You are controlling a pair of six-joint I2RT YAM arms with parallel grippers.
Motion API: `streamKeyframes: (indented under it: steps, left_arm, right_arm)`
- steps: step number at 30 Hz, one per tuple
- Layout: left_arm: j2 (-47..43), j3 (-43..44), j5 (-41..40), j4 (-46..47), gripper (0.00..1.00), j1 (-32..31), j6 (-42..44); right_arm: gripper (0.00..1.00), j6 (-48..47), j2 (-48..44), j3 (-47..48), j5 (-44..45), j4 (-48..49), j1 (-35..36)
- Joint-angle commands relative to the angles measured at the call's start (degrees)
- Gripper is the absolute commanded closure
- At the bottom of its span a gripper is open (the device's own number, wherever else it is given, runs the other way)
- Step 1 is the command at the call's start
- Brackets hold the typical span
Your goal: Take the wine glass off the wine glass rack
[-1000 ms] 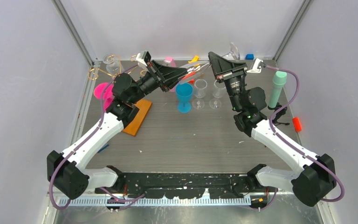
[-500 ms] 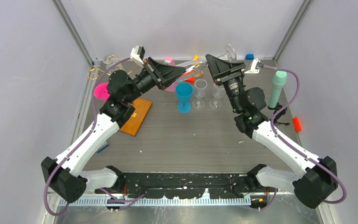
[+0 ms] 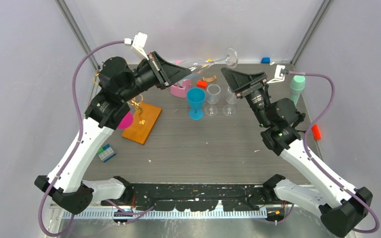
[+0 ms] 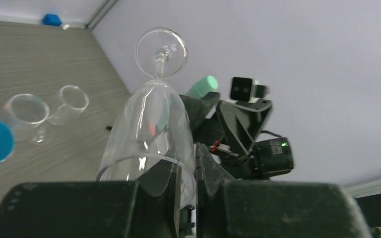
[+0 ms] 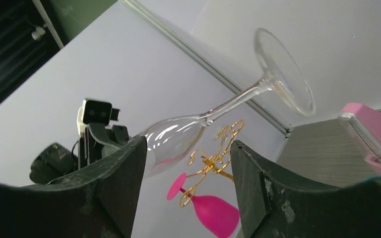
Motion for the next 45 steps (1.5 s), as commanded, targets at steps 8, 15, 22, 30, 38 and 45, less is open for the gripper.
streamKeyframes:
  steps: [8,15,22,30,38,45]
  left_arm:
    - [2.54,12.11,0.72,-36.17,1.00,-2.09,27.94]
    - [10.34,19.77,-15.05,-51.49,1.00,-10.81,36.04]
    - [20.68,25.85,-20.57,-56.41,1.00,-14.89,36.43]
    - [37.54,39.30,-19.10,-58.30,1.00,-19.52,36.98]
    - [53.53,57.79,-17.66,-63.97,1.00,-20.76,37.73]
    - [57.38,58.89,-17.08,-62.29,1.00,-21.62,37.33]
  right_arm:
    - [0.33,-20.48,-13.75,5.79,-5.53,-24.98,0.25]
    - [0.33,-24.47,-14.74,9.62,3.17,-35.38,0.25]
    - [0.35,-25.42,-14.51,11.05,9.74,-44.08,0.25]
    - [0.36,-26.90,-17.84,13.44,12.50,-53.35,0.25]
    - [0.36,-28.21,-24.95,15.62,11.56,-58.69,0.23]
    - [0.36,-28.33,-28.74,15.91,10.44,-60.38,0.25]
